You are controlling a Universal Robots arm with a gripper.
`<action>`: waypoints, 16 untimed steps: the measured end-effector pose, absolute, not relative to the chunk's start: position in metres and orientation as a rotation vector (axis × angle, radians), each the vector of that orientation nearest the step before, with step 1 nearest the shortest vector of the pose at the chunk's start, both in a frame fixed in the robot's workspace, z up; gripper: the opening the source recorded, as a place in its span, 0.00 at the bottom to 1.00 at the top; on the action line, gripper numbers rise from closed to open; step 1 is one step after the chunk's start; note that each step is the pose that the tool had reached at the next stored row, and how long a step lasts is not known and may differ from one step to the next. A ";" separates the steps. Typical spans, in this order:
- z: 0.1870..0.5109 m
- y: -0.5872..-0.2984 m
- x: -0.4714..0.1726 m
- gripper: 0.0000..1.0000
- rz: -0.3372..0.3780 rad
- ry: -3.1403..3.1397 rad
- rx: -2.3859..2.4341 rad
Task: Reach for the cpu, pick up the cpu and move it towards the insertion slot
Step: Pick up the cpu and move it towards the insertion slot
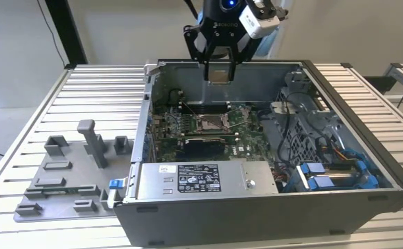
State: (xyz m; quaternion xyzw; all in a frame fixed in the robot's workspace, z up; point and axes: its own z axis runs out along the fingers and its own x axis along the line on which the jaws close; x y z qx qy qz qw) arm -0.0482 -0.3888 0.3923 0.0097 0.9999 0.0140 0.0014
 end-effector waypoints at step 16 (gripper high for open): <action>0.389 -0.355 -0.046 0.00 0.044 3.138 0.030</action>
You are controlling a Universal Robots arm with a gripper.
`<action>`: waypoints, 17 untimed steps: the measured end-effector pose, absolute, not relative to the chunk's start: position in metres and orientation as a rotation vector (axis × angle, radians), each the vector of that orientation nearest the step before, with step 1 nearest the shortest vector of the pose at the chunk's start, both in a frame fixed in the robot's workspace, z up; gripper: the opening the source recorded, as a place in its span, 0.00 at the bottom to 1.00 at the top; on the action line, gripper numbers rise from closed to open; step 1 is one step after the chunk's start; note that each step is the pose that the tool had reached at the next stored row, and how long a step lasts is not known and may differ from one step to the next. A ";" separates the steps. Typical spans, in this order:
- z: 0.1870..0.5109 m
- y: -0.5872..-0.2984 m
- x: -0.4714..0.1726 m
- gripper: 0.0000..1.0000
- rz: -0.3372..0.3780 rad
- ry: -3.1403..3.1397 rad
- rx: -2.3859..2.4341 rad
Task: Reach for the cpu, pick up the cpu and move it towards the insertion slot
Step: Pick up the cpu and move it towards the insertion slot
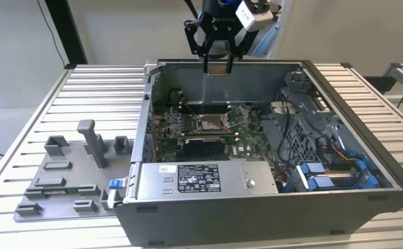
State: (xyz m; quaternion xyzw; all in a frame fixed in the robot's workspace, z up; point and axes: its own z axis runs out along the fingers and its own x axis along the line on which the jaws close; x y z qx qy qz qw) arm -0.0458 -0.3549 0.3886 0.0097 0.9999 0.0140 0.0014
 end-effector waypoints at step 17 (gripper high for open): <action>0.385 -0.323 -0.041 0.00 0.044 3.138 0.028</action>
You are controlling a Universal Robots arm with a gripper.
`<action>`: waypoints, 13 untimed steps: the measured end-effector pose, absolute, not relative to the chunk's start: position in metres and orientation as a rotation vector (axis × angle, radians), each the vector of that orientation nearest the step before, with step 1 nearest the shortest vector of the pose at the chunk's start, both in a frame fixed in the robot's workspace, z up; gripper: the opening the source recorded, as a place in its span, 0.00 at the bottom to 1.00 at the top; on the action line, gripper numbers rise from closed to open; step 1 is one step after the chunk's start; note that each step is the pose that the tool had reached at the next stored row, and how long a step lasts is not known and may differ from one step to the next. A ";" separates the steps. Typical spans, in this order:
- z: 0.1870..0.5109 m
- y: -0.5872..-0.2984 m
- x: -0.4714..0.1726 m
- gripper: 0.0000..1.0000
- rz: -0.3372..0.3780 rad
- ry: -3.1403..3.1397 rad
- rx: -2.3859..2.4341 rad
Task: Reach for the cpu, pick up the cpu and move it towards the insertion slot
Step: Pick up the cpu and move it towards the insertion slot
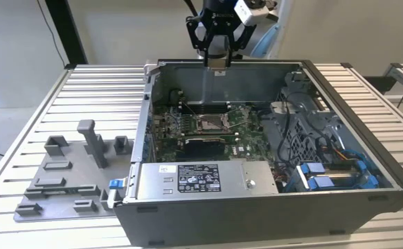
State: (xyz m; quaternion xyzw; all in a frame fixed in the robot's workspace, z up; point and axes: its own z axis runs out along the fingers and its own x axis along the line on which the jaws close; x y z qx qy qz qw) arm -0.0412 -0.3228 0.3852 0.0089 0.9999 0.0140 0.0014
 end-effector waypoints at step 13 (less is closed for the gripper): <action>0.385 -0.319 -0.041 0.00 0.044 3.138 0.026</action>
